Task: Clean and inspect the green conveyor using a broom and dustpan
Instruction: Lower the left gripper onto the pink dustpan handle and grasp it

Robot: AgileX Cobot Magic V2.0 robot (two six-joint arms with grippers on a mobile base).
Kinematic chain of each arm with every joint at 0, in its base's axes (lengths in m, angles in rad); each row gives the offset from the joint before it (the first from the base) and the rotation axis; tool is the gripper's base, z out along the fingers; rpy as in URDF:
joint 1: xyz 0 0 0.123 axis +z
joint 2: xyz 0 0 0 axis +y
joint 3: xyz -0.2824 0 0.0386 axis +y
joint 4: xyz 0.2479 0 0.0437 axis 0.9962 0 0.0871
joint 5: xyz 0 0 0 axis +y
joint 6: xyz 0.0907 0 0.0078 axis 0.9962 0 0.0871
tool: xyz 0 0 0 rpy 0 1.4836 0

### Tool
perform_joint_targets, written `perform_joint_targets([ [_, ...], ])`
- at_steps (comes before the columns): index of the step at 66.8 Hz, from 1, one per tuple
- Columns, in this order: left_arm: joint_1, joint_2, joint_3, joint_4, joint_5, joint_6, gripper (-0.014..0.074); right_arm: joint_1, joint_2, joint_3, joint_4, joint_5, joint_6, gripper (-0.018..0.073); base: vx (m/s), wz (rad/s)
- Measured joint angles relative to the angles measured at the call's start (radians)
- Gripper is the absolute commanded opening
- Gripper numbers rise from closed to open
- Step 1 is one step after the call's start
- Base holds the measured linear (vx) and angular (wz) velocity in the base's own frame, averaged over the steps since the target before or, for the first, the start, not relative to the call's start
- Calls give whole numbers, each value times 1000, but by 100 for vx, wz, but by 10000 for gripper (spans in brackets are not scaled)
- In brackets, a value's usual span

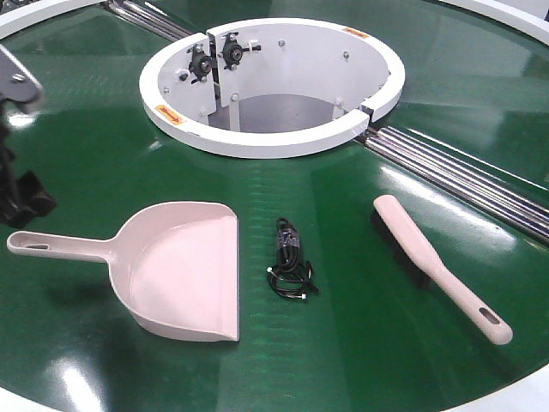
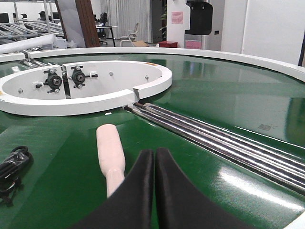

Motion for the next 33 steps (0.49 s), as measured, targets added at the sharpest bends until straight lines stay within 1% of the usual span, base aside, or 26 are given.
perform_joint_targets([
  [5, -34, 52, -15, 9, 5, 68, 554, 0, 0, 0, 0, 0, 0, -8, 0, 0],
  [10, -70, 97, -19, 52, 9, 151, 554, 0, 0, 0, 0, 0, 0, -8, 0, 0],
  [14, -90, 125, -20, 90, 9, 193, 554, 0, 0, 0, 0, 0, 0, -8, 0, 0],
  [18, -112, 154, -20, 125, 8, 225, 554, 0, 0, 0, 0, 0, 0, -8, 0, 0],
  [28, -161, 192, -20, 167, 4, 306, 554, 0, 0, 0, 0, 0, 0, -8, 0, 0],
  [33, -175, 205, -20, 179, 4, 319, 554, 0, 0, 0, 0, 0, 0, -8, 0, 0],
])
